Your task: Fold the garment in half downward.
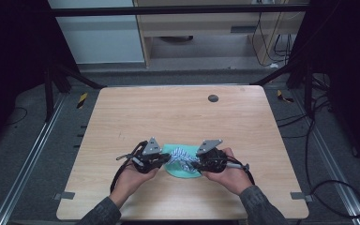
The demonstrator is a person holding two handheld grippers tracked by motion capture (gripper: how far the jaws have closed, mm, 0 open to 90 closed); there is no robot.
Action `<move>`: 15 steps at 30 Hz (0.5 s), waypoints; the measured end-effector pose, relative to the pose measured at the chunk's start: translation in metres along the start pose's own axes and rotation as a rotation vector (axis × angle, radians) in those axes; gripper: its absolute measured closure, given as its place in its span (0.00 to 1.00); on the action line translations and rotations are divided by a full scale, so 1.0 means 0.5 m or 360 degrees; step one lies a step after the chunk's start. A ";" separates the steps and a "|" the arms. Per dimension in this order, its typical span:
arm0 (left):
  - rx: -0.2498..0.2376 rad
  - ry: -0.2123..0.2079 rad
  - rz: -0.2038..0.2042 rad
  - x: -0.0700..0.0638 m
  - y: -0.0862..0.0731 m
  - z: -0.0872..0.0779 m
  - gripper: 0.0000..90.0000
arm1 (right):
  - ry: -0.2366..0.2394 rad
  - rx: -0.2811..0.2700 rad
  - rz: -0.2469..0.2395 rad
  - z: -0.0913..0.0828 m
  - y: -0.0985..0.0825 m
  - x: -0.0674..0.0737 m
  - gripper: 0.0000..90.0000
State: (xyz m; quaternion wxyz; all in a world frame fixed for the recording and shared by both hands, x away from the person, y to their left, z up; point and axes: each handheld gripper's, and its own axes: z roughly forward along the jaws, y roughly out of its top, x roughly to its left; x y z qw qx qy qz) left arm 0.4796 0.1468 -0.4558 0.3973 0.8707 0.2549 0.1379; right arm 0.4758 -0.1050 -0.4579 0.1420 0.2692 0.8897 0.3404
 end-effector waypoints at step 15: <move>0.0032 -0.0048 0.0026 -0.016 -0.032 -0.003 0.95 | 0.0055 0.0004 -0.0020 -0.003 -0.025 0.022 0.88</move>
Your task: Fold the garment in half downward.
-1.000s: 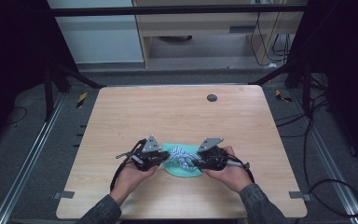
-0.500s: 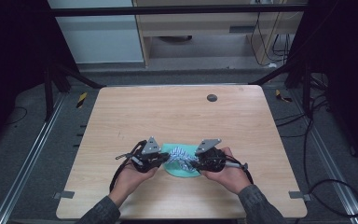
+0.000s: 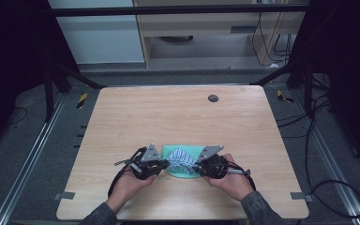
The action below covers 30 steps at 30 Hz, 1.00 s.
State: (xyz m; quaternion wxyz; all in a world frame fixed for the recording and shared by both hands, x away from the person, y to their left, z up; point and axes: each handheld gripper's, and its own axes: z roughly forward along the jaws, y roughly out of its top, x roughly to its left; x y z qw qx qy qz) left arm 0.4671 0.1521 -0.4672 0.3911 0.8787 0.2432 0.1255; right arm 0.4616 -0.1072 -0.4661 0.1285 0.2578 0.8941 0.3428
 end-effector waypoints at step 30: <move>0.0062 -0.0058 0.0045 -0.016 -0.041 0.000 1.00 | 0.0033 0.0007 -0.0115 0.005 -0.031 0.034 0.95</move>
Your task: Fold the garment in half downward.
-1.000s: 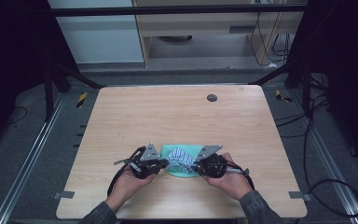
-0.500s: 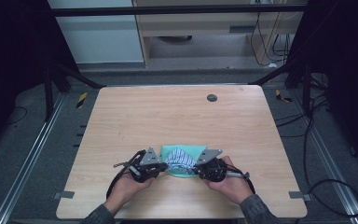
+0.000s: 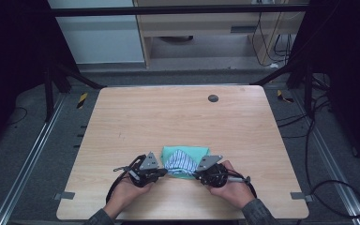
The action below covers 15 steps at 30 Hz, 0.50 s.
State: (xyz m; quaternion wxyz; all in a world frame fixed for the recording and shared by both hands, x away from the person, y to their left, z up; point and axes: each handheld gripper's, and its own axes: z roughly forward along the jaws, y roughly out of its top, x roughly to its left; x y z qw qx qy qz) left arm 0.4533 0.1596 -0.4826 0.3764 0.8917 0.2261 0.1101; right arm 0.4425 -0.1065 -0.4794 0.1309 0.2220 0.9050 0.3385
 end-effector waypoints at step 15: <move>0.0038 -0.0039 0.0013 -0.012 -0.013 0.000 1.00 | 0.0031 0.0080 -0.0046 0.006 -0.003 0.007 0.96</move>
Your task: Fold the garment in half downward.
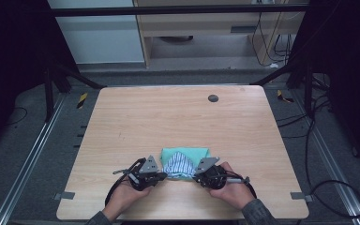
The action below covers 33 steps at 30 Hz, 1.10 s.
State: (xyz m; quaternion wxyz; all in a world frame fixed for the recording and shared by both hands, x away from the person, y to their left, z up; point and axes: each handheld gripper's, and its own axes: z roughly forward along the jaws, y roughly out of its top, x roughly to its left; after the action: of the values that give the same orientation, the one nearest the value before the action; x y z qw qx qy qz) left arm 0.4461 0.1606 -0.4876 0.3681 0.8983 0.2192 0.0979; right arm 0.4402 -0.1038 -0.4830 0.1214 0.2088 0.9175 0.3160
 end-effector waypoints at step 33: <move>-0.0076 -0.0018 -0.0088 -0.031 -0.021 -0.022 0.86 | -0.0050 -0.0025 0.0022 -0.030 -0.019 0.012 0.74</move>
State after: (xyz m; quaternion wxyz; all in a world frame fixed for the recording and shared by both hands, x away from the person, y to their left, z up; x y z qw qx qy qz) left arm 0.4253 0.1671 -0.4875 0.3931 0.8834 0.2395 0.0877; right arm 0.4265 -0.1157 -0.4778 0.1353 0.2191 0.9115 0.3206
